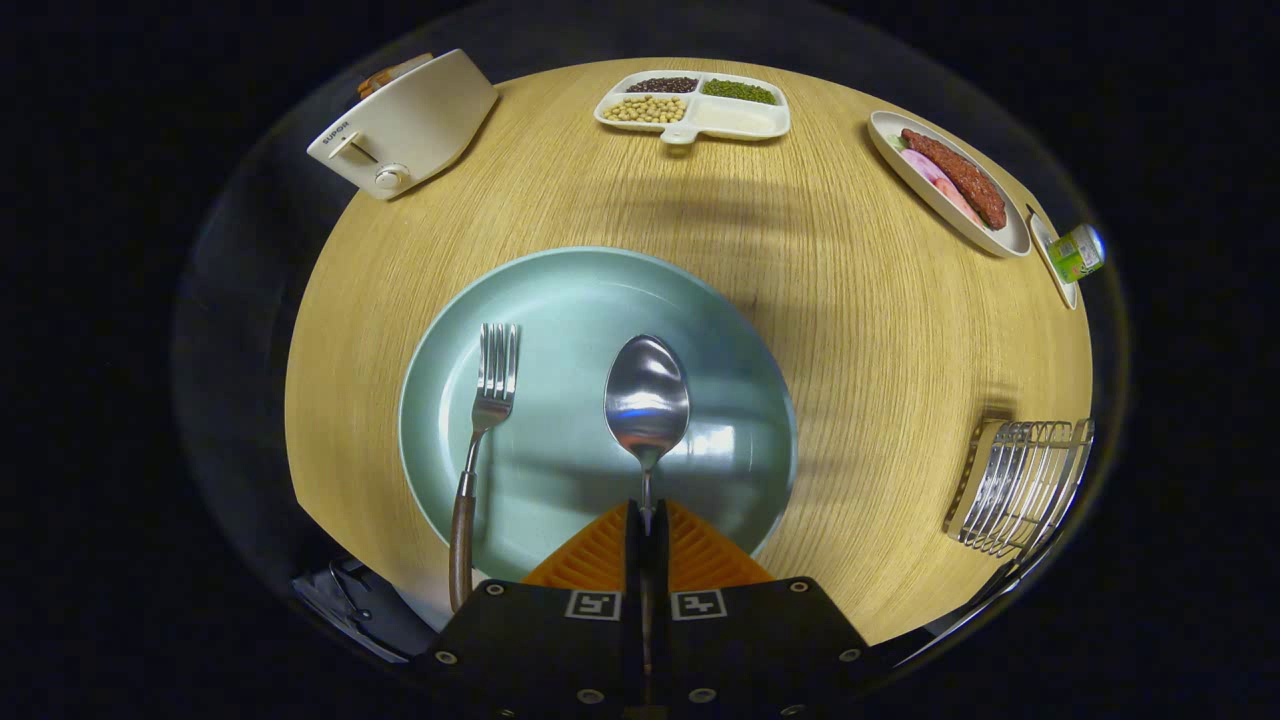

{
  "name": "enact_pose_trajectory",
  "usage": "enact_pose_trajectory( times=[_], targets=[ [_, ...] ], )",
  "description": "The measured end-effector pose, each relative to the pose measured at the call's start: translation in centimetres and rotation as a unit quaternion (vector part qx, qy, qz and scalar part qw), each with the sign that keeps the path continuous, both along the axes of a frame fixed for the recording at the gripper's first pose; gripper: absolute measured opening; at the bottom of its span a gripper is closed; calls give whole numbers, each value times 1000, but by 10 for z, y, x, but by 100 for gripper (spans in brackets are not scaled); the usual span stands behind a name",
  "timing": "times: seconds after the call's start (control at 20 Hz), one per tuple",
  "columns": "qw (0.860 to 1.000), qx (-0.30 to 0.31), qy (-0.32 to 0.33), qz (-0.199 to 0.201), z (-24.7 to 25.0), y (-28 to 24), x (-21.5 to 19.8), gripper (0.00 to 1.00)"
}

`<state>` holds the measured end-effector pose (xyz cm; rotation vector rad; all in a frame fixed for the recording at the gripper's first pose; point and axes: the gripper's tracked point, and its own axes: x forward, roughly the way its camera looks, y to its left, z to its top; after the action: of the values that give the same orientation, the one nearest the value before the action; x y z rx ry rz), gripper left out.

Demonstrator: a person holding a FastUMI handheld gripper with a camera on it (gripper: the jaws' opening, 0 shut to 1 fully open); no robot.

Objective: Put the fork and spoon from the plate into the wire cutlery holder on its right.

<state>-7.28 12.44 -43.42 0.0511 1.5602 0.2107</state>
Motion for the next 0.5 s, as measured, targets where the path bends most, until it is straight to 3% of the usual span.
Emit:
enact_pose_trajectory(
  times=[0.5],
  targets=[
    [995, 41, -68, -65, 37, -13, 22, 4]
  ],
)
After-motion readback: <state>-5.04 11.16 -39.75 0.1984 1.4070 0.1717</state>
